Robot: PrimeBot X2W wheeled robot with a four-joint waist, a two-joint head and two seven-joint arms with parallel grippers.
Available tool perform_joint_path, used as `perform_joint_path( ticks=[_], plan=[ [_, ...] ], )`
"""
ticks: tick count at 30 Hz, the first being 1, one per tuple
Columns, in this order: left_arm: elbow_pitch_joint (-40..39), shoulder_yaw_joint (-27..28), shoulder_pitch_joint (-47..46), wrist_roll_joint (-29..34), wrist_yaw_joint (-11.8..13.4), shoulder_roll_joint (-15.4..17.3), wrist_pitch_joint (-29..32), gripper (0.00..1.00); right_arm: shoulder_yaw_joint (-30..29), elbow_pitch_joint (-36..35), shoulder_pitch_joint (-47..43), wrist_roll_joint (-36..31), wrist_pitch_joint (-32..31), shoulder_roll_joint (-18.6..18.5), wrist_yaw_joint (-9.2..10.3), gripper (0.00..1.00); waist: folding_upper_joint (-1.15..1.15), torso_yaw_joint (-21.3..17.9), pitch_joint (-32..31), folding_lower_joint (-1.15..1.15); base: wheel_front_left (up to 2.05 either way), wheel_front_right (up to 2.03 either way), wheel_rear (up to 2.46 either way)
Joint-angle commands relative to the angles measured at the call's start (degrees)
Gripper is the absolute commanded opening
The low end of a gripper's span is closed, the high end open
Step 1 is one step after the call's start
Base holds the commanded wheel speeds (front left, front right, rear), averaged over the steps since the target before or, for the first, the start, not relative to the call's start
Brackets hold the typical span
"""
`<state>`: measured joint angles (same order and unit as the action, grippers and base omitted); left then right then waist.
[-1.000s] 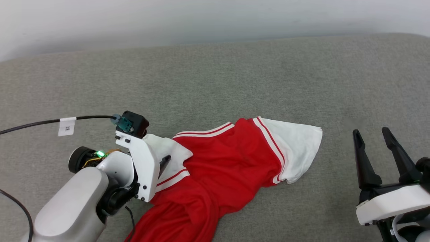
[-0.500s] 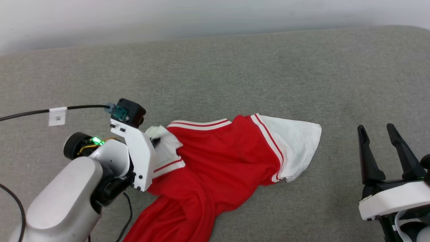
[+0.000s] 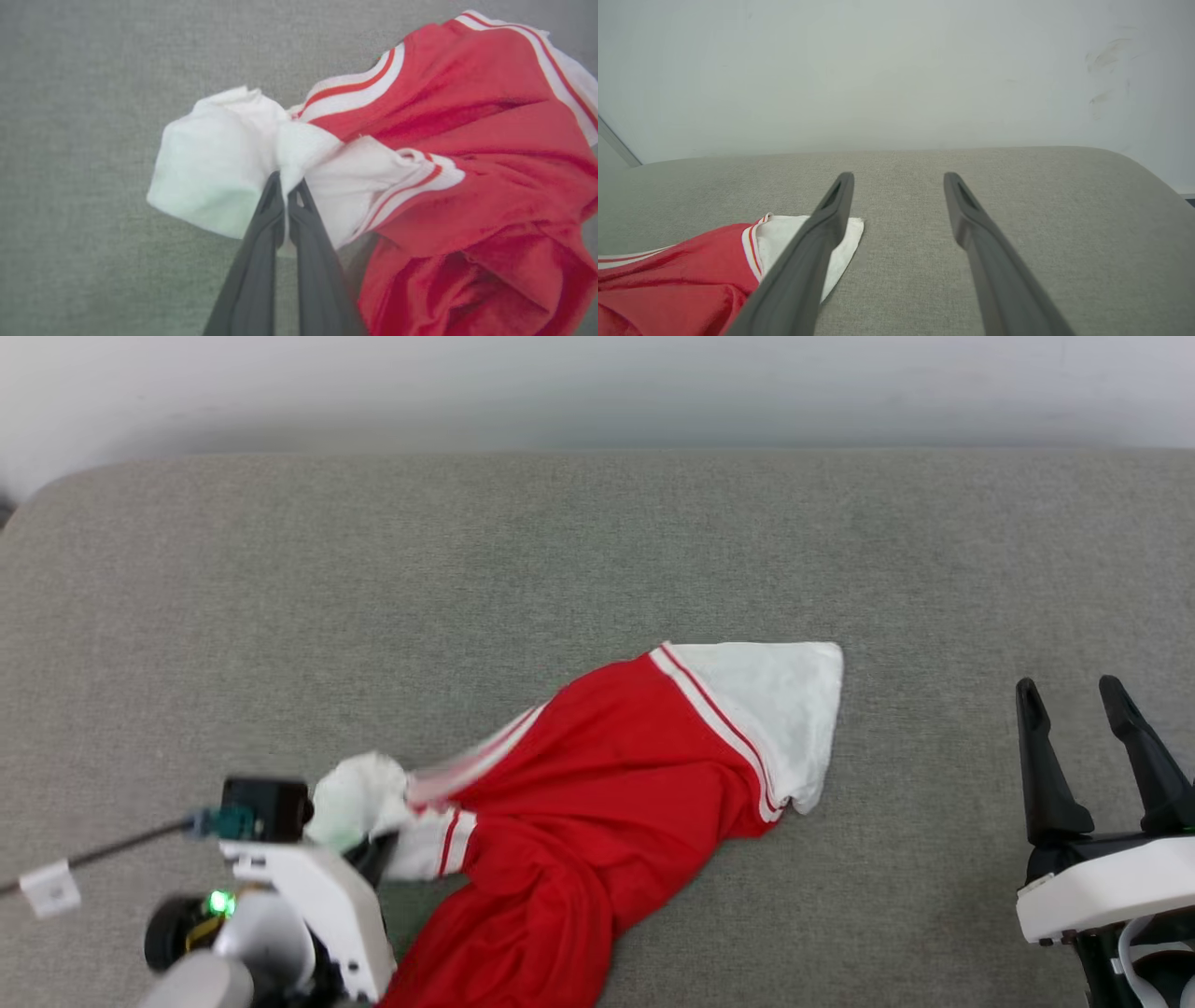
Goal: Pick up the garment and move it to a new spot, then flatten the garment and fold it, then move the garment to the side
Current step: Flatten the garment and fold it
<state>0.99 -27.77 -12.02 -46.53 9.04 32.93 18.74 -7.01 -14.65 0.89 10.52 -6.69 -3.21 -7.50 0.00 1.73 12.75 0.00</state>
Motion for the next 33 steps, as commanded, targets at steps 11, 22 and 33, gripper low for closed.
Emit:
perform_joint_path(
  ticks=[11,22,33],
  plan=[
    [3.63,1.46,13.70,-4.82,2.40,-4.73,-7.20,0.33,-0.03,-0.08,-0.97,0.10,-0.67,-0.34,0.02,1.00,0.00,1.45,-2.06,0.00,0.00,0.00,0.00],
    [0.49,1.50,9.81,0.02,4.50,-5.70,-12.78,1.00,0.60,0.78,-3.36,0.27,-1.16,-0.59,0.02,1.00,0.00,1.16,-6.62,0.00,0.00,0.00,0.00],
    [-4.98,2.16,5.33,8.58,6.66,-7.72,-25.00,1.00,1.19,0.76,-4.63,0.40,-2.29,-0.48,0.02,1.00,0.00,0.36,-9.20,0.00,0.00,0.00,0.00]
  ],
)
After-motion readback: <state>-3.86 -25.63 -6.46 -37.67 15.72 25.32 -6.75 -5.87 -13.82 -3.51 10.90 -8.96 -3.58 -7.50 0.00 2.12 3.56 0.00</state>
